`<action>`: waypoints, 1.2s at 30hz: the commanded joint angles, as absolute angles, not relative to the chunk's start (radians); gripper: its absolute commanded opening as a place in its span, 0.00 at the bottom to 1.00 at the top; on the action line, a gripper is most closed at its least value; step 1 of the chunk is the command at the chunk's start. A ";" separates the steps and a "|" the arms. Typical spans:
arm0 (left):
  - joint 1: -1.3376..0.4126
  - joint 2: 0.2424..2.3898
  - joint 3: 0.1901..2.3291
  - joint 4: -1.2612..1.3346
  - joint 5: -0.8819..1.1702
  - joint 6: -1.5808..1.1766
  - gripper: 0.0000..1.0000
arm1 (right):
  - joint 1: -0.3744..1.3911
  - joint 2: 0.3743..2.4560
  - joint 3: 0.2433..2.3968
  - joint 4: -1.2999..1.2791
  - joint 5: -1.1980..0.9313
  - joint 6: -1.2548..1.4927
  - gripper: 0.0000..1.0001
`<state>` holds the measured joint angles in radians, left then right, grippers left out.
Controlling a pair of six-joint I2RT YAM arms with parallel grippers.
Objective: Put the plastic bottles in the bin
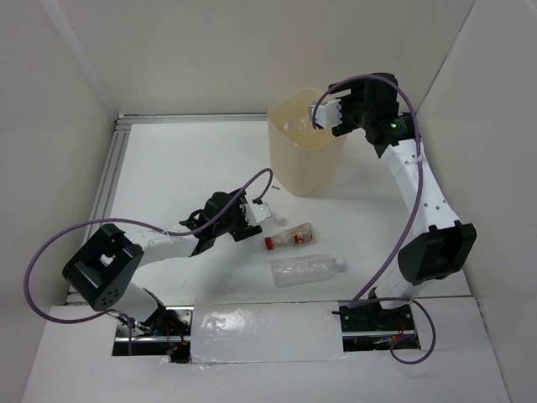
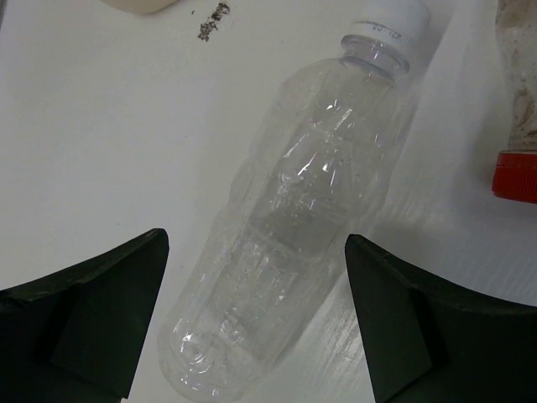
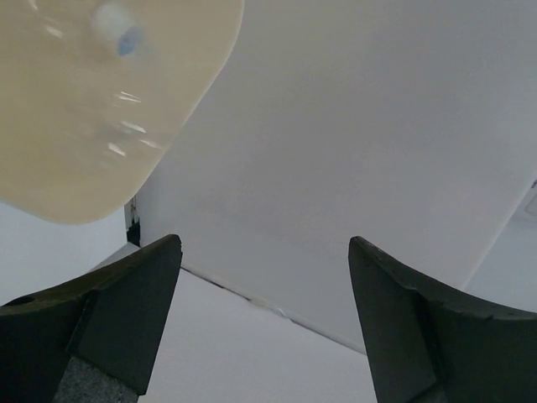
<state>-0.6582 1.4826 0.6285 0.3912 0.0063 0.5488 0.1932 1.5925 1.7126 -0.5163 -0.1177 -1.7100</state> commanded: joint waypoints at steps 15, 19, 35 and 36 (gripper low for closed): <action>-0.663 1.664 0.781 0.401 0.060 0.574 0.67 | 0.089 1.313 1.550 -0.587 -0.402 -1.273 0.89; -0.663 1.617 0.814 0.326 0.071 0.531 0.21 | 0.036 1.229 1.457 -0.685 -0.544 -1.232 0.82; -0.653 1.288 1.098 0.521 0.256 0.126 0.00 | -0.037 1.042 1.000 -0.994 -0.825 -1.343 0.92; -0.653 1.320 1.180 0.553 0.267 0.065 0.00 | -0.026 1.029 0.979 -0.994 -0.825 -1.353 0.89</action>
